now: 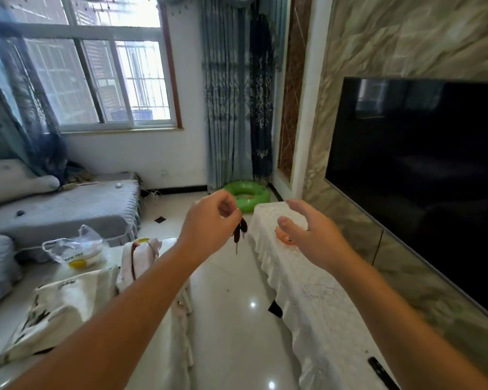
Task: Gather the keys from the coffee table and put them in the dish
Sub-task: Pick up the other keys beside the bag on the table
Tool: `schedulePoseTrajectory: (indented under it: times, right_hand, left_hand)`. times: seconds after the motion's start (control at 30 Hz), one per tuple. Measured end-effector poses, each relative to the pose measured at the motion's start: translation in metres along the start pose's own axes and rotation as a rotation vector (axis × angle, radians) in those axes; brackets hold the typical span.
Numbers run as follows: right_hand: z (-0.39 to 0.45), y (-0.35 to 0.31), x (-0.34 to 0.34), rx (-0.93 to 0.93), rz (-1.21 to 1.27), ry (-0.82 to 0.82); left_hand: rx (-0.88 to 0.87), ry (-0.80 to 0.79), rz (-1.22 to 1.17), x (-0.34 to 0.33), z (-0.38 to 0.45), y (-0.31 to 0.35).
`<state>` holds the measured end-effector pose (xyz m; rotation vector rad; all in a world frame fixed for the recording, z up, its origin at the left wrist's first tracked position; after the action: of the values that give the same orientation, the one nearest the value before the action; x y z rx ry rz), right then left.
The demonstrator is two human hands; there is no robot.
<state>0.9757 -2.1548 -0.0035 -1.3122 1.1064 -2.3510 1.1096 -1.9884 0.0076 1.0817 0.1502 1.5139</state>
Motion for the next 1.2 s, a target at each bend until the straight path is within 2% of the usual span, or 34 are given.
schedulePoseTrajectory:
  times: [0.33, 0.57, 0.8, 1.0, 1.2]
  right_hand:
    - [0.101, 0.011, -0.083, -0.036, -0.072, -0.126]
    - [0.177, -0.005, -0.147, 0.089, -0.054, -0.151]
    - [0.251, -0.015, -0.232, 0.23, 0.035, -0.317]
    - [0.314, -0.045, -0.307, 0.399, 0.078, -0.494]
    - [0.303, -0.098, -0.393, 0.558, 0.132, -0.738]
  left_hand:
    - [0.123, 0.011, 0.012, -0.011, 0.069, -0.109]
    - [0.172, 0.06, 0.11, 0.012, 0.12, -0.173]
    - [0.245, 0.14, 0.269, 0.043, 0.135, -0.245]
    - [0.431, 0.257, 0.468, 0.085, 0.132, -0.292]
    - [0.631, 0.437, 0.634, 0.138, 0.07, -0.304]
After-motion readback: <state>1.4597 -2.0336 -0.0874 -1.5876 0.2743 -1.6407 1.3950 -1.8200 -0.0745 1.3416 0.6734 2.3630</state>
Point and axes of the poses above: each hand's wrist, its own z-axis towards the middle knuckle, its own x-axis out of the back of the hand, y = z × x, the point moved 5 cm from there along z, towards the middle knuckle, and after that the axes turned 1 degree about y, right-handed, at the moved point
